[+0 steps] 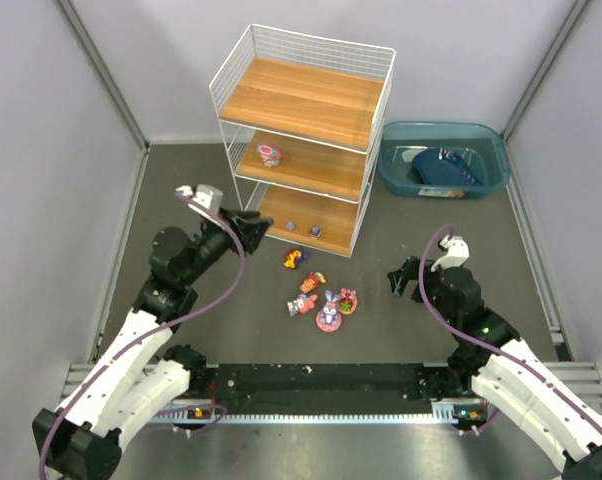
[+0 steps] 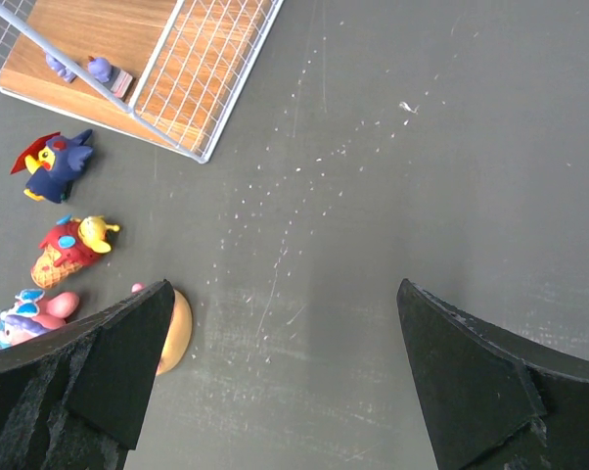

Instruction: Place and organize the plastic toys onto the shelf

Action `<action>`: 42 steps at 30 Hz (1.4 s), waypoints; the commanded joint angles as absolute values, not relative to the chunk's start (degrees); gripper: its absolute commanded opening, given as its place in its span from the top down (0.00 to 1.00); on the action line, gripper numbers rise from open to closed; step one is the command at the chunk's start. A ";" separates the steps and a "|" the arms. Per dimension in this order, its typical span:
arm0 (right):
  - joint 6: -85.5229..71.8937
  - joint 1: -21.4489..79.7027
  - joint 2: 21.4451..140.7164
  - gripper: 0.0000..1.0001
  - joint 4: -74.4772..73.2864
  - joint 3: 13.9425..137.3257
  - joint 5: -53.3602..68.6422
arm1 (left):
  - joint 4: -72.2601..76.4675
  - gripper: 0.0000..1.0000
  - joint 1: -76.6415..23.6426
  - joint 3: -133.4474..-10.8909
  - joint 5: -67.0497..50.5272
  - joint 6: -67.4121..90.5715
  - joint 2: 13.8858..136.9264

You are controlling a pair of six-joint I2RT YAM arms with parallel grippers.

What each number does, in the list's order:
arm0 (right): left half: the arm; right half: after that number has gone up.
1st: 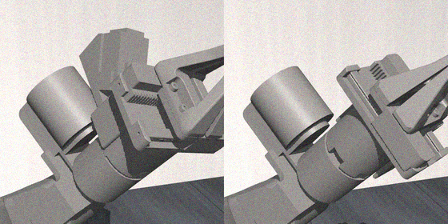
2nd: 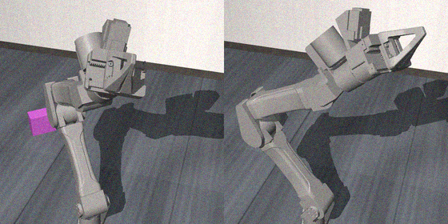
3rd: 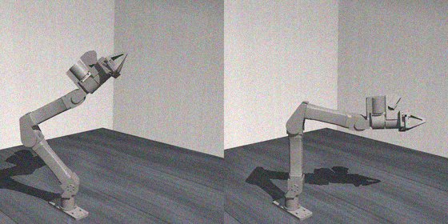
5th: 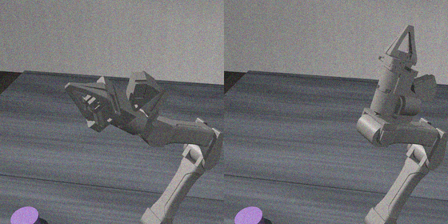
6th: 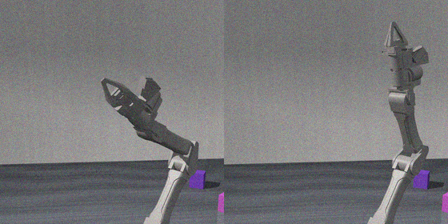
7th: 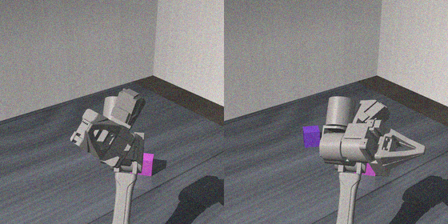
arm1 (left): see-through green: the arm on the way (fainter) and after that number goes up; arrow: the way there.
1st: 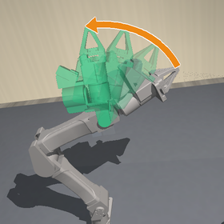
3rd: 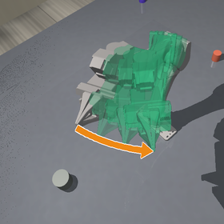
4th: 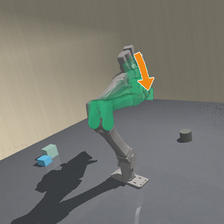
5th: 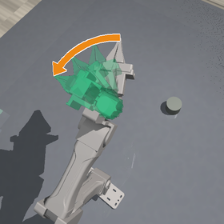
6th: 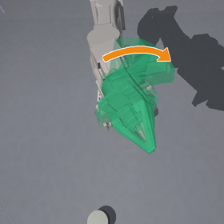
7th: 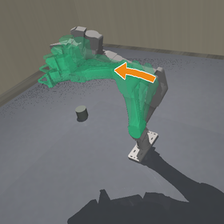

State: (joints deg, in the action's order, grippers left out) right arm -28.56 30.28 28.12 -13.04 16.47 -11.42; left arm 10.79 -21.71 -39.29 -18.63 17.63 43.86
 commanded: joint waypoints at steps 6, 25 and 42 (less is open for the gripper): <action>-27.33 30.85 27.60 0.01 -10.55 15.82 -9.40 | 1.94 0.38 -42.78 -30.50 -0.55 21.61 40.96; -27.33 30.85 25.40 0.01 -10.72 15.21 -9.05 | -6.23 0.15 -56.51 -31.63 8.71 4.50 53.95; -26.54 30.85 21.45 0.01 -12.22 15.91 -10.02 | -12.65 0.01 -46.77 -41.13 -10.80 -11.86 65.91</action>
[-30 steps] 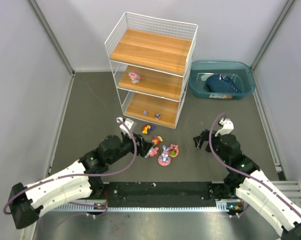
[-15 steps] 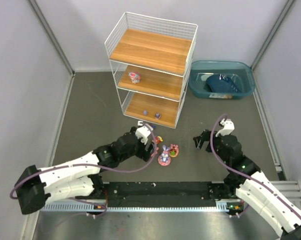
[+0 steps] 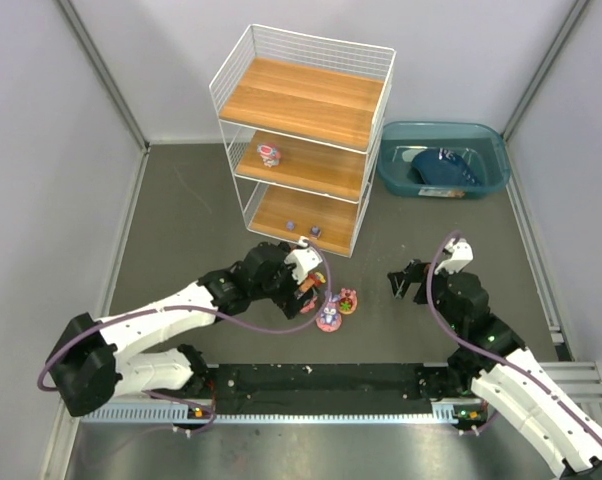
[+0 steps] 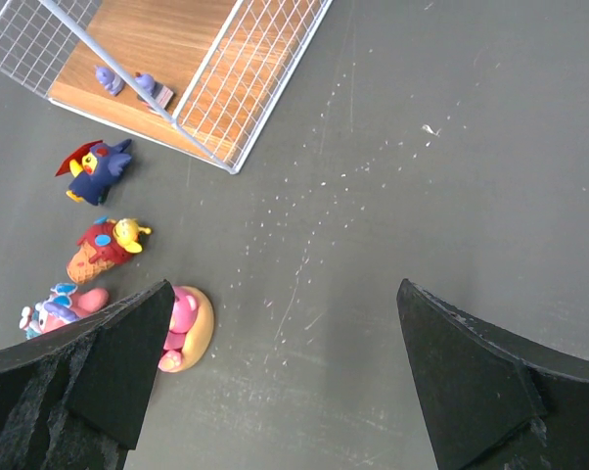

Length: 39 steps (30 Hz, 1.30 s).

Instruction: Place and organize the plastic toys onto the shelf

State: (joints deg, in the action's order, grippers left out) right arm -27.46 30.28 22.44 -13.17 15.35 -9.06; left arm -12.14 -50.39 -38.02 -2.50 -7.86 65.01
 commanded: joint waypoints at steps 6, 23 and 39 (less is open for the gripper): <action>-26.72 30.85 21.45 0.01 -12.48 15.29 -10.28 | -12.65 0.09 -40.43 -44.03 -21.61 -14.59 70.57; -26.89 30.85 21.45 0.01 -12.48 14.94 -10.81 | -20.13 0.11 -44.38 -47.81 -21.53 -15.73 80.95; -26.89 30.85 21.36 0.01 -12.48 14.94 -10.90 | -22.59 0.21 -46.67 -50.27 -15.47 -17.05 87.80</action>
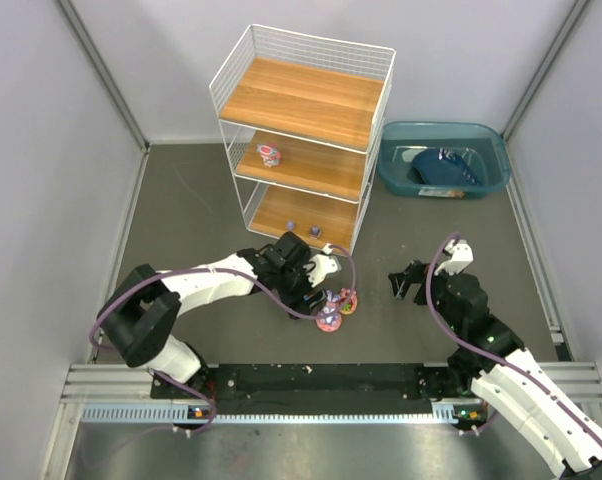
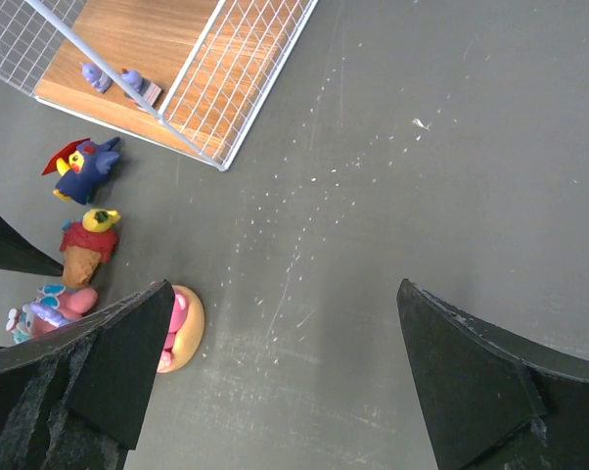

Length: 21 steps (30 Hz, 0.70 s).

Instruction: Place and organize the plastic toys onto the shelf

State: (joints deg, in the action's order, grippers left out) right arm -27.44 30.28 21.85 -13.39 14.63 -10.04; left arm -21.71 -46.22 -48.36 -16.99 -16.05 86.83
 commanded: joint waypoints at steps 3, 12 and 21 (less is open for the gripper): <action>-26.89 30.76 21.45 0.01 -12.48 14.94 -11.08 | -22.59 0.25 -46.76 -50.54 -15.03 -16.96 88.59; -26.81 30.76 21.44 0.01 -12.48 14.94 -11.34 | -22.68 0.36 -46.93 -51.06 -14.41 -16.70 89.74; -26.81 30.76 21.36 0.01 -12.66 14.94 -11.25 | -23.38 0.63 -47.02 -51.33 -15.73 -16.61 89.47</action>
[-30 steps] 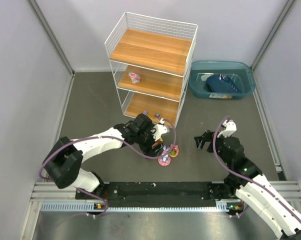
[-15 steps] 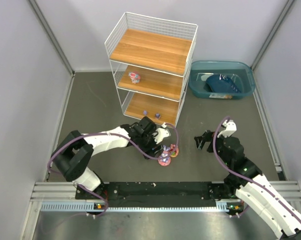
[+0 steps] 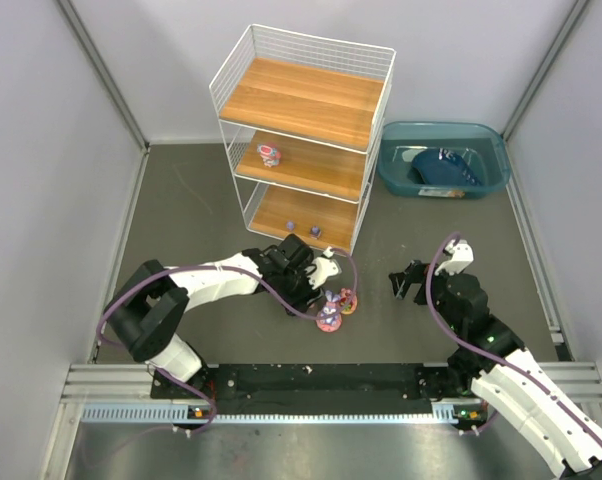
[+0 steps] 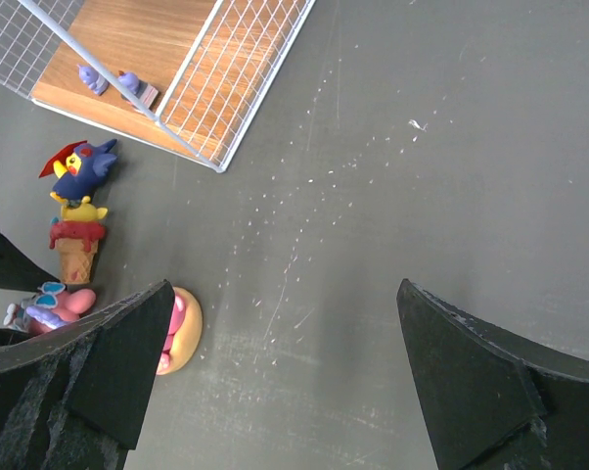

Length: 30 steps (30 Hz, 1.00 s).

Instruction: Place and organize the plastic toys onto the shelf

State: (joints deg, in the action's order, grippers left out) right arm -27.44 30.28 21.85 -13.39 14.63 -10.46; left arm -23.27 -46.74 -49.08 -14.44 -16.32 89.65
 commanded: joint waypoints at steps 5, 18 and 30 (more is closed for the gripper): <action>-26.89 30.85 21.36 0.01 -12.66 14.94 -11.34 | -25.57 0.77 -46.93 -52.29 -18.10 -16.44 88.95; -26.98 30.85 21.45 0.01 -12.57 14.85 -11.60 | -23.12 1.00 -46.93 -51.33 -20.22 -6.61 69.45; -27.07 30.76 21.62 0.01 -12.57 14.85 -11.86 | 1.81 1.00 -46.93 -43.09 -4.34 10.98 46.79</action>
State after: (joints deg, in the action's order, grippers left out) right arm -27.44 30.28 21.85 -13.39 14.63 -10.92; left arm -15.11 -46.85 -46.96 -12.38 3.09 54.70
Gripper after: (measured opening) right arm 0.987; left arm 0.525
